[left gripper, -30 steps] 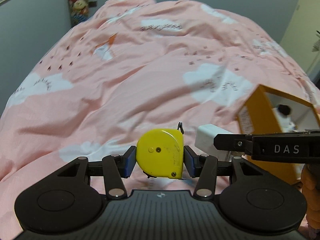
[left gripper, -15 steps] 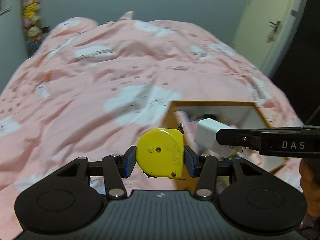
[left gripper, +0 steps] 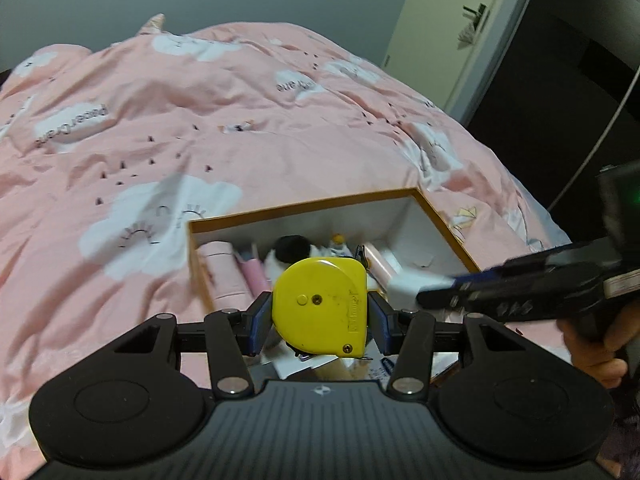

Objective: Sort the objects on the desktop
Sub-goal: 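Lift the tape measure and charger with both tools and carry them over the box, then lower the white charger into the box while the left tool lowers the tape measure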

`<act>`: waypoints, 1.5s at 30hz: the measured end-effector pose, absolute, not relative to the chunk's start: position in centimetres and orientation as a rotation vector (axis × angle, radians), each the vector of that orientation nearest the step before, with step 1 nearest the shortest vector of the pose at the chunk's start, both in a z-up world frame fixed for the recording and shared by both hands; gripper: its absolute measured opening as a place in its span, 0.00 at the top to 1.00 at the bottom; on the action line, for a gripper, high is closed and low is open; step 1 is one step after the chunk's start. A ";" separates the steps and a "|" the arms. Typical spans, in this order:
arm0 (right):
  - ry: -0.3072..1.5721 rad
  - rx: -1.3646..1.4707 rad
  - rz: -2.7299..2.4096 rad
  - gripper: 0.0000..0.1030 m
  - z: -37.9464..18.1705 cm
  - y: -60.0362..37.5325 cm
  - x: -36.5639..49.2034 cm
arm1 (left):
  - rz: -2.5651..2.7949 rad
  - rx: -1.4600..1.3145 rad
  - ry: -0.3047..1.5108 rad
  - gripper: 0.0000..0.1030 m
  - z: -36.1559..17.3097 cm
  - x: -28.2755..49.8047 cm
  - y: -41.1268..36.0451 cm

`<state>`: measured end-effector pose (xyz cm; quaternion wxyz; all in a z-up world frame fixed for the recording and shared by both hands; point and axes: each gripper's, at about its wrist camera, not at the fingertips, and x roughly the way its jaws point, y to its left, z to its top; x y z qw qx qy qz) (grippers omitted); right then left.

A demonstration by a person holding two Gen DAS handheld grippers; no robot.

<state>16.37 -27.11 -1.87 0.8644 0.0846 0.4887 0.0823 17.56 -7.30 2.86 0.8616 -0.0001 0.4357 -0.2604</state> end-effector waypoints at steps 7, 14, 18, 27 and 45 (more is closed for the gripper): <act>1.257 0.164 0.203 0.66 -7.7 -29.2 19.4 | -0.563 0.026 0.948 0.44 2.2 18.3 -9.3; 1.310 0.136 0.244 0.65 -10.0 -28.1 19.8 | -0.560 0.049 0.985 0.44 1.5 18.9 -10.7; 1.370 0.169 0.269 0.66 -11.0 -28.0 19.9 | -0.570 0.062 1.003 0.44 1.1 19.3 -11.5; 1.449 0.267 0.349 0.64 -12.3 -29.0 20.2 | -0.592 0.096 1.029 0.44 0.4 19.9 -13.2; 1.366 0.438 0.377 0.90 -13.2 -31.1 20.8 | -0.646 0.128 1.083 0.44 -0.7 20.8 -17.0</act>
